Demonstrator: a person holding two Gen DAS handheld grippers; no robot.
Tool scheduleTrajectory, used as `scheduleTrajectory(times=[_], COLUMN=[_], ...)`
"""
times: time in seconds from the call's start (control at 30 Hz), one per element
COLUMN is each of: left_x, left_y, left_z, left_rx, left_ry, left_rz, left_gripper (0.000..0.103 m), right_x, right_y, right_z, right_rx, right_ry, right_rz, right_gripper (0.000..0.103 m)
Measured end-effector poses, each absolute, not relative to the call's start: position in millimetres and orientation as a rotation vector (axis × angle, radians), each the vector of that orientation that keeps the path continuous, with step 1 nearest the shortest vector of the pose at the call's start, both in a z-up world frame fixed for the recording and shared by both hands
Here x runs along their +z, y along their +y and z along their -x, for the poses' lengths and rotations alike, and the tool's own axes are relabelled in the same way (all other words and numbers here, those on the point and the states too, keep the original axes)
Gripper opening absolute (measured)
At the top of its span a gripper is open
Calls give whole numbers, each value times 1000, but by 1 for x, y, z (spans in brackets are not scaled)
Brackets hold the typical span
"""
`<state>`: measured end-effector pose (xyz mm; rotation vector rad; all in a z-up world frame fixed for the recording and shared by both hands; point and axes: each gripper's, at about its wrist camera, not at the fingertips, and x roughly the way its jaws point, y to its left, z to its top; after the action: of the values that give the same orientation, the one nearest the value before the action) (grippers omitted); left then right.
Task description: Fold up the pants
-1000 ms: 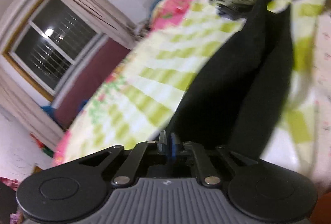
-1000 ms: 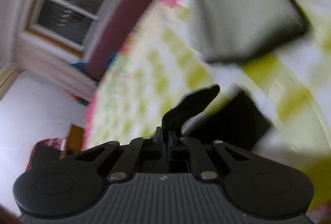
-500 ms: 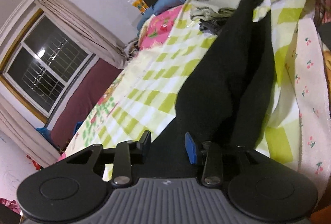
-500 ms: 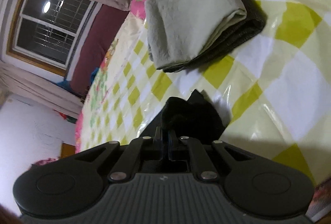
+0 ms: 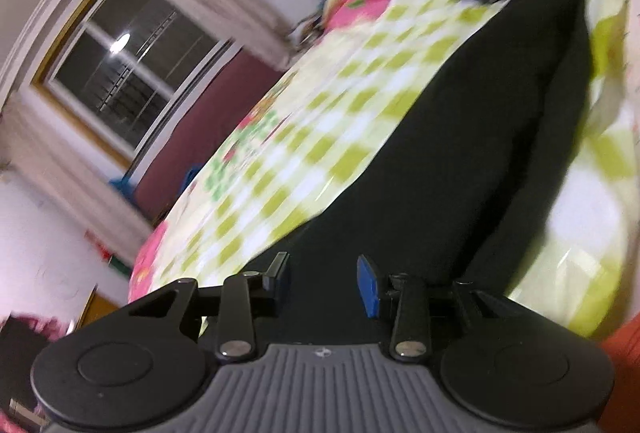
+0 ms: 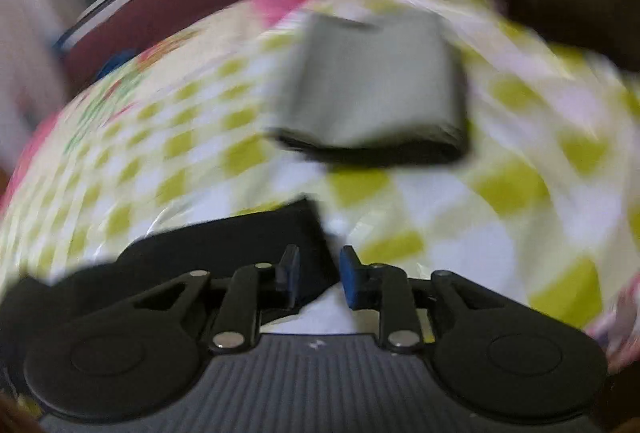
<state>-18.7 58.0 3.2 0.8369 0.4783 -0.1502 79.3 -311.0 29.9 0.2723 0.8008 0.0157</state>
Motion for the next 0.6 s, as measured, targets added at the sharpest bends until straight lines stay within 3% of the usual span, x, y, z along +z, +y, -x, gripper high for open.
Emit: scheduleTrajectory(times=[0.1, 0.23, 0.33, 0.43, 0.53, 0.6], left_x=[4, 1, 0, -7, -17, -17], left_y=[86, 125, 158, 180, 196, 206], left_z=[18, 17, 20, 22, 20, 25], left_rx=[-85, 24, 95, 143, 171, 161], left_ry=[519, 573, 617, 643, 657, 664], left_rz=[-796, -755, -702, -679, -676, -653], left_gripper=[52, 53, 55, 57, 57, 57], right_x=[29, -10, -32, -45, -51, -50], right_y=[-230, -108, -47, -19, -9, -8], right_z=[-91, -107, -101, -94, -107, -117], right_rx=[311, 629, 804, 851, 811, 804], right_ry=[830, 862, 810, 731, 735, 789], right_rz=[-99, 214, 442, 636, 677, 620], right_gripper=[33, 33, 34, 41, 35, 23])
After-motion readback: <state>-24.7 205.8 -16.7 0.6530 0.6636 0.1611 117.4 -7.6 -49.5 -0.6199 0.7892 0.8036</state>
